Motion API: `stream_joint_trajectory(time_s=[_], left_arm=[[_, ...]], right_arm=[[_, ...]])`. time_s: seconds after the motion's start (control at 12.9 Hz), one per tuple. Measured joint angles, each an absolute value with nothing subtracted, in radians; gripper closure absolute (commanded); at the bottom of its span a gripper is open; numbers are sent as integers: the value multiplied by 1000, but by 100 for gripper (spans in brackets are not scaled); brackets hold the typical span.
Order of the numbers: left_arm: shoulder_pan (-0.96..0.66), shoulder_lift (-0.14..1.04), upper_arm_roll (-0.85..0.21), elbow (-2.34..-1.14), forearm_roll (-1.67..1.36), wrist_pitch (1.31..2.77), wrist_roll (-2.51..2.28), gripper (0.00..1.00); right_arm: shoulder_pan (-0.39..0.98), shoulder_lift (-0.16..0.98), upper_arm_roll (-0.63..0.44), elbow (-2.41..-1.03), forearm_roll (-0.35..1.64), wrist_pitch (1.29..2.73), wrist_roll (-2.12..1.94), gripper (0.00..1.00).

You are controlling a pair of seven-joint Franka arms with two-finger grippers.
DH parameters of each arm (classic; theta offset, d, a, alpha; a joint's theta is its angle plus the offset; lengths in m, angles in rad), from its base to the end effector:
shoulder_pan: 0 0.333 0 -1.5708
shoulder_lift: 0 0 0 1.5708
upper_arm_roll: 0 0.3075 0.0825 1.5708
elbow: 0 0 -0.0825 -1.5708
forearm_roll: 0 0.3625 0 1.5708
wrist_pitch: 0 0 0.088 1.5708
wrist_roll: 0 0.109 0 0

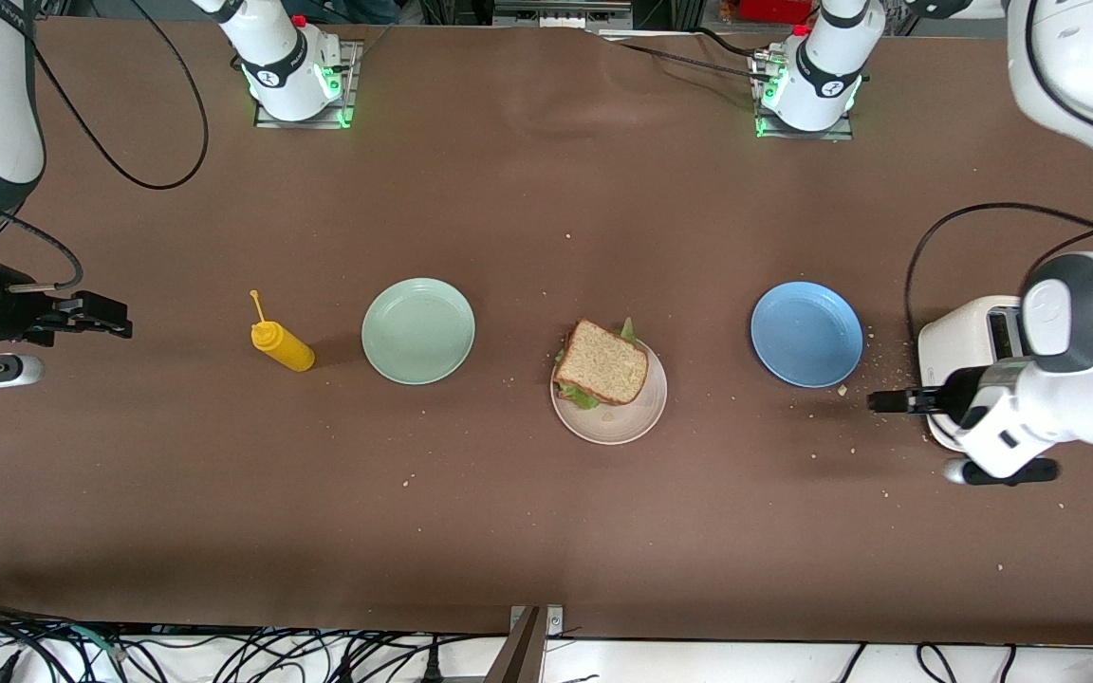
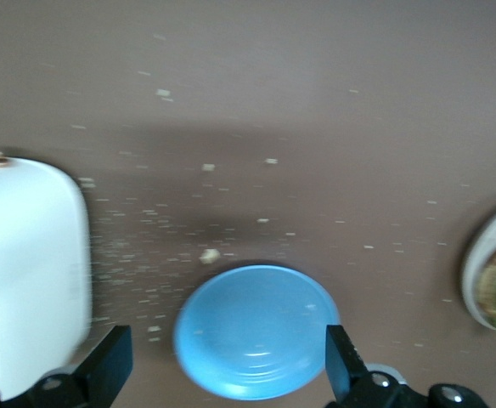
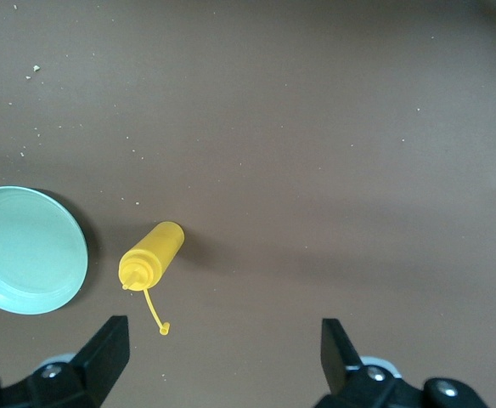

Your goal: Make sandwich in beige plate with both arms

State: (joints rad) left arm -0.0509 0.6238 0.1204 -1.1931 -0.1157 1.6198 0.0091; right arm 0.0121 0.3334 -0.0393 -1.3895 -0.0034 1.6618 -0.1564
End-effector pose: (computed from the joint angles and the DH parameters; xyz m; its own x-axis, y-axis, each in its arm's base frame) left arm 0.6832 0.0150 0.4040 0.9799 0.0562 -0.1915 0.0657 -0.9969 0.0438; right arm 0.6304 -0.0139 0.5092 0.9895 0.1305 -0.0626 0.1312 -0.9913 0.0065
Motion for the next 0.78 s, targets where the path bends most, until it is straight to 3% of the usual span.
stream_joint_trajectory(time_s=[0.78], left_arm=[[-25,456,103,-1241,49,1475,10,0]], right_arm=[[12,333,-39,-1390,-2,1662,-164,0]])
